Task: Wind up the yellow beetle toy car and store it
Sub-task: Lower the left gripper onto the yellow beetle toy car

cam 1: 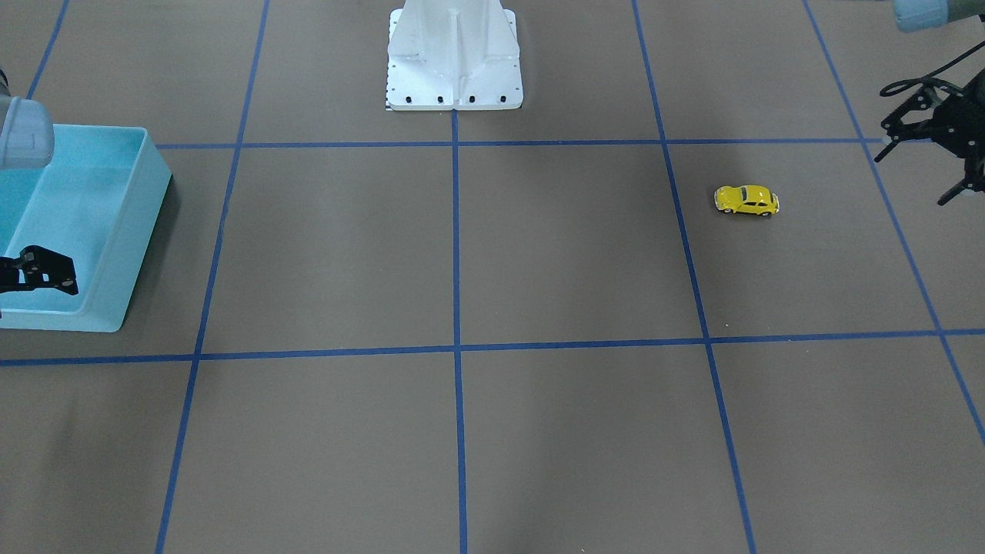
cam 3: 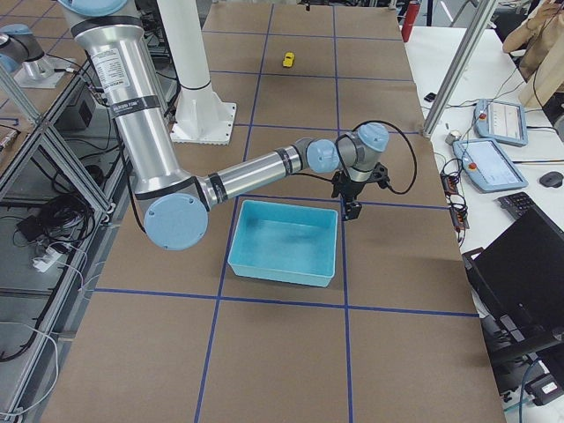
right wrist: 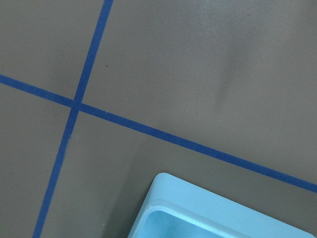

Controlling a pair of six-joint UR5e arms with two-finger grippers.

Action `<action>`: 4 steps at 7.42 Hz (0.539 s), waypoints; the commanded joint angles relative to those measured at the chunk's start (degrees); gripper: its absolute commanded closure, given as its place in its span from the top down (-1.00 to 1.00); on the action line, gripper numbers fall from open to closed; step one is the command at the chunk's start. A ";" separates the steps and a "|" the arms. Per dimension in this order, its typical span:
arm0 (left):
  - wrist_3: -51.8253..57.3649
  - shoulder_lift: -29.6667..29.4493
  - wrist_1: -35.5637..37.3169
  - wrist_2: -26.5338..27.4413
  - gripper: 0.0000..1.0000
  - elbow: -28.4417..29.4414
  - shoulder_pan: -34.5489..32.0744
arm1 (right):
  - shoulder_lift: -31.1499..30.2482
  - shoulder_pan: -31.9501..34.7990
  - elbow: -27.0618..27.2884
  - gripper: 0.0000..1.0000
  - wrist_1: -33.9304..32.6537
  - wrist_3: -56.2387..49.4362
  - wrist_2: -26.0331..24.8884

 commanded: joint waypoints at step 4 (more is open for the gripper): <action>2.54 3.34 -0.02 3.77 1.00 -5.95 16.87 | -0.13 0.00 0.00 1.00 0.00 0.00 0.00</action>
